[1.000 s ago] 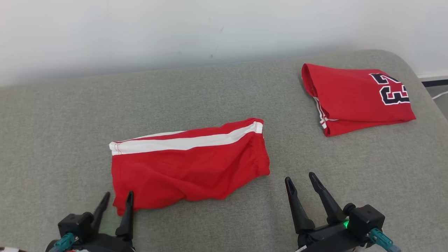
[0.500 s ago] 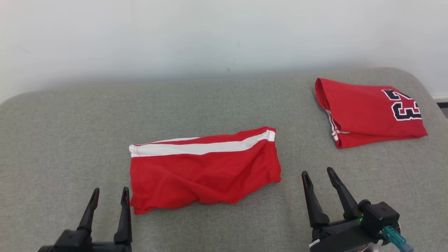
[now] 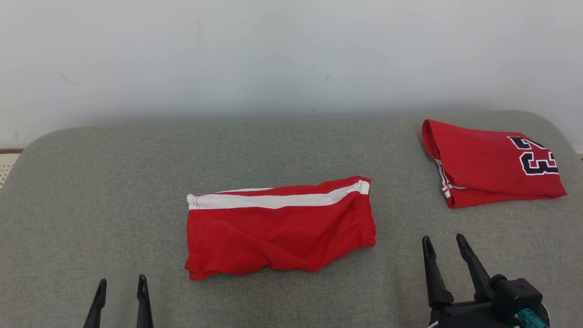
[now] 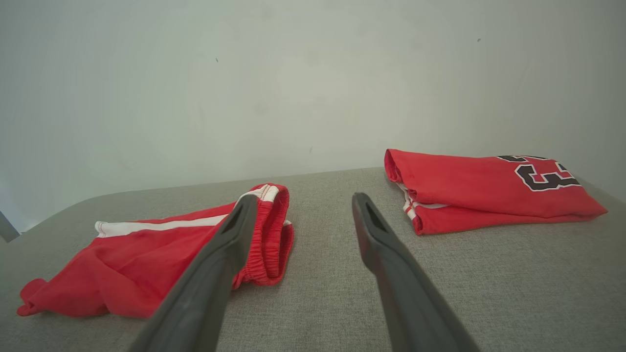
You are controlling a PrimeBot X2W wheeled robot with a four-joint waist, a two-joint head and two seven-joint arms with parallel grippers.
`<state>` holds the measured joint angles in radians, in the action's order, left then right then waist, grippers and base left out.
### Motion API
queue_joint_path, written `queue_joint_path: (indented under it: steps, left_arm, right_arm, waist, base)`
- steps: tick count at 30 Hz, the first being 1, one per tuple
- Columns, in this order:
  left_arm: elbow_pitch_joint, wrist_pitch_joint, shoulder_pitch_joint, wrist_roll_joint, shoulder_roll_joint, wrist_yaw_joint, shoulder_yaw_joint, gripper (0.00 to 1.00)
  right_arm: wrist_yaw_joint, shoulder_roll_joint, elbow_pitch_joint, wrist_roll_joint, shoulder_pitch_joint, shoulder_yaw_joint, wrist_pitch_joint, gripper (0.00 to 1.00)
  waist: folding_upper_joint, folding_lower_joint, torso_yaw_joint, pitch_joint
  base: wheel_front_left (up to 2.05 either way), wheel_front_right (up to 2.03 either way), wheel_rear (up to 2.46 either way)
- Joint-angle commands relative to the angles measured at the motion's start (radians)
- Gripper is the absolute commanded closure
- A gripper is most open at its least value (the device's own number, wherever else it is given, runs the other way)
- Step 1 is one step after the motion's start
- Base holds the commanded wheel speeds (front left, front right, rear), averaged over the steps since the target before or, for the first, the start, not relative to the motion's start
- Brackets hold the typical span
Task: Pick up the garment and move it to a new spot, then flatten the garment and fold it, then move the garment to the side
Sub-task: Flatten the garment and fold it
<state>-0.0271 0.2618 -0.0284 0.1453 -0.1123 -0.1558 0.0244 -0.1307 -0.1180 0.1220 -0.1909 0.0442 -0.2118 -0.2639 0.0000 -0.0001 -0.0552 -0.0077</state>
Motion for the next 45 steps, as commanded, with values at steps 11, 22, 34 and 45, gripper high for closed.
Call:
queue_joint_path:
  steps: [11,22,34,45]
  left_arm:
    - [0.001,0.004,-0.053,-0.025,-0.026,0.037,-0.004,0.00]
    - [-0.002,0.004,-0.059,-0.015,-0.016,0.046,-0.019,0.00]
    - [-0.007,0.004,-0.053,-0.022,-0.002,0.050,-0.033,0.00]
    - [0.010,0.004,-0.004,-0.026,0.019,0.065,-0.008,0.00]
  right_arm:
    - [0.000,0.026,0.010,0.026,-0.018,0.011,-0.001,0.00]
    - [0.000,0.029,0.016,0.035,-0.014,0.006,-0.001,0.00]
    - [0.000,0.013,0.028,0.024,0.034,-0.008,0.005,0.00]
    - [0.000,-0.023,0.213,0.017,0.333,-0.059,0.137,0.00]
  waist:
    - [0.0000,0.0001,0.026,-0.018]
    - [0.0000,0.0001,0.029,-0.013]
    - [0.0000,0.0001,0.023,0.000]
    - [0.0000,0.0001,0.058,0.059]
  base:
    - [0.00,0.00,0.00]
    - [0.00,0.00,0.00]
    - [0.00,0.00,0.00]
    - [0.00,0.00,0.00]
